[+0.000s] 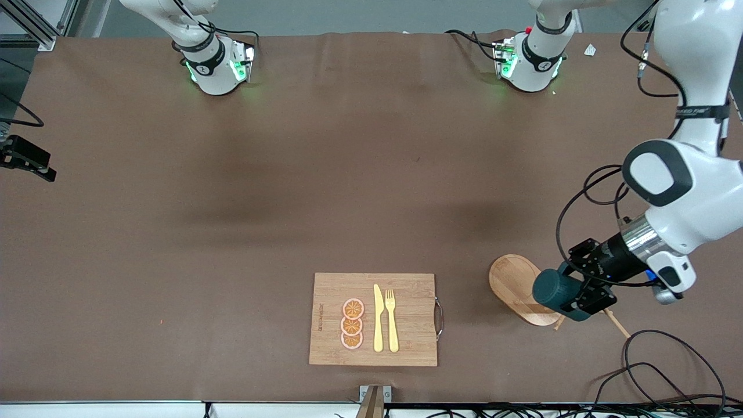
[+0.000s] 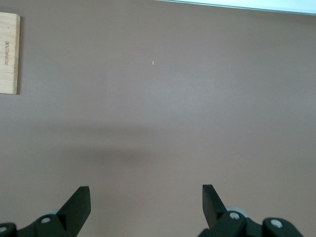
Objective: Transfer cup from left to right arm and place
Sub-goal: 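Lift the mug off the stand and carry it toward the table middle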
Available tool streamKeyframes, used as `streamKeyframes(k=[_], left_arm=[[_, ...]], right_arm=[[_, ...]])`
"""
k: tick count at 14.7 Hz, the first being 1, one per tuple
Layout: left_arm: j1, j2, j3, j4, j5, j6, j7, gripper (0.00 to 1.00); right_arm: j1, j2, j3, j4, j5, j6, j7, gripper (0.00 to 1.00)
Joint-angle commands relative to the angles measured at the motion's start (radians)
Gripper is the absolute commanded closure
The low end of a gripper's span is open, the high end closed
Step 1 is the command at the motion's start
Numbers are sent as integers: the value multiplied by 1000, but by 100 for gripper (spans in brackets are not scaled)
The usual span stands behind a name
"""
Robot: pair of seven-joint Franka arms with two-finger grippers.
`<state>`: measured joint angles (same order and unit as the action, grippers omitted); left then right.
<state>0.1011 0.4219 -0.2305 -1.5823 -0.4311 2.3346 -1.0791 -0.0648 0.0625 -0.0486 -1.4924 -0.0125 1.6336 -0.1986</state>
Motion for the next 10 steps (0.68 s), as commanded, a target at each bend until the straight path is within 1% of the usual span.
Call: streamKeyframes(k=[1,3,5,10], left_arm=[[-12,-37,-10,39,121,-72,-125,47],[-53,-46,-36,76,231,-121,-227,47],[-116,-48,-42,82,328,-142,-345,47],[-309,-28,-44,79,500,-143,-580,47]], right_arm=[[-15,-18,12,-20,0,2,2,0],[-15,-18,12,-20,0,2,2,0],[-17,-18,12,-20,0,2,2,0],[-17,-18,12,-20,0,2,2,0]])
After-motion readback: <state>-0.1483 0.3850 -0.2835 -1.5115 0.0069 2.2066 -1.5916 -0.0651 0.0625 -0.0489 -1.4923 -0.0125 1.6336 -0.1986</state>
